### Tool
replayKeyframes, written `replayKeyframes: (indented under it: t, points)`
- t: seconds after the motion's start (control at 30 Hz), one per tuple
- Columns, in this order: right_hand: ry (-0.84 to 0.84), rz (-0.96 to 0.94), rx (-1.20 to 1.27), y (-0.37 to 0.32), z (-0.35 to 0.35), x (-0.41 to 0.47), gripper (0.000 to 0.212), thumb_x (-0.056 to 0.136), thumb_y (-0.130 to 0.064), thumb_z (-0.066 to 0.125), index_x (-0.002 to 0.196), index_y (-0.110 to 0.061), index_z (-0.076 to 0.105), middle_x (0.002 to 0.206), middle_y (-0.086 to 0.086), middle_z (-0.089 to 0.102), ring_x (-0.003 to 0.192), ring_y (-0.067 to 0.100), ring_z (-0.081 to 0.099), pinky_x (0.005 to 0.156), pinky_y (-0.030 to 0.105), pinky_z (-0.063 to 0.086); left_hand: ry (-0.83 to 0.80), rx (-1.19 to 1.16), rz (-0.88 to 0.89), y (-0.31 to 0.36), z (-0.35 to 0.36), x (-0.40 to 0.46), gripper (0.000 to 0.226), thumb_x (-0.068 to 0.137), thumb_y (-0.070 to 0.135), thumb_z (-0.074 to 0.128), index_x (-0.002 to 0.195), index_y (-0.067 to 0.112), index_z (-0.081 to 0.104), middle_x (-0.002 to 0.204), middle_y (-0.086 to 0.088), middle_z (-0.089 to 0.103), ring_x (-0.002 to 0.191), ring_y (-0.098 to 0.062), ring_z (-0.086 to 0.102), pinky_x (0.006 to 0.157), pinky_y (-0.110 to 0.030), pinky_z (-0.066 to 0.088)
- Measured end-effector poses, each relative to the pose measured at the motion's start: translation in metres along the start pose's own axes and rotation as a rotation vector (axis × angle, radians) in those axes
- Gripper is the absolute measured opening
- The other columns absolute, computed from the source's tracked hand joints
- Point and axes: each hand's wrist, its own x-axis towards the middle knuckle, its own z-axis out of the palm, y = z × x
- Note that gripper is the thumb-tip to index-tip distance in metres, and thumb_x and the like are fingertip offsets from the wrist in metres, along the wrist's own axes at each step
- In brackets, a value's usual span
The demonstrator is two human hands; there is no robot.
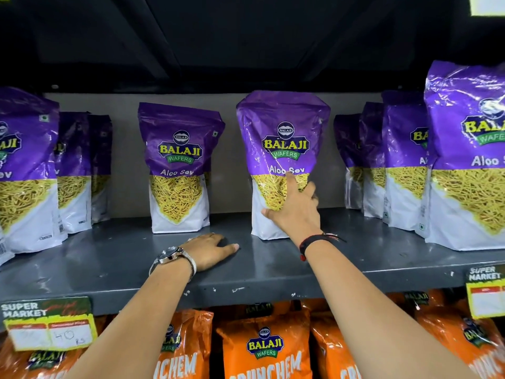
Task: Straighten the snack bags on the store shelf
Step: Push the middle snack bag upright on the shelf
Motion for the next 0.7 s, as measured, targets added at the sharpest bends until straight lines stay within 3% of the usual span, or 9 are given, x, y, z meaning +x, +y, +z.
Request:
replayKeyframes:
  t: [0.43,0.7]
  points:
    - [0.036,0.003,-0.074,-0.006,-0.027,-0.042,0.091,0.079,-0.041,0.072,0.148,-0.031,0.013,0.151,0.017,0.015,0.135,0.041,0.027,0.093,0.047,0.047,-0.009,0.001,-0.003,-0.001,0.001,0.002,0.068,0.091,0.054,0.033,0.146,0.014,0.027,0.157,-0.007,0.023,0.144,-0.023,0.025,0.116,-0.031,0.021]
    - [0.067,0.009,-0.129,-0.008,-0.041,-0.066,0.091,0.079,-0.049,0.068,0.148,-0.034,0.01,0.152,0.015,0.014,0.136,0.038,0.027,0.092,0.046,0.048,0.01,-0.006,-0.014,-0.001,0.001,0.001,0.066,0.091,0.056,0.033,0.142,0.015,0.035,0.154,-0.007,0.031,0.139,-0.025,0.033,0.112,-0.032,0.028]
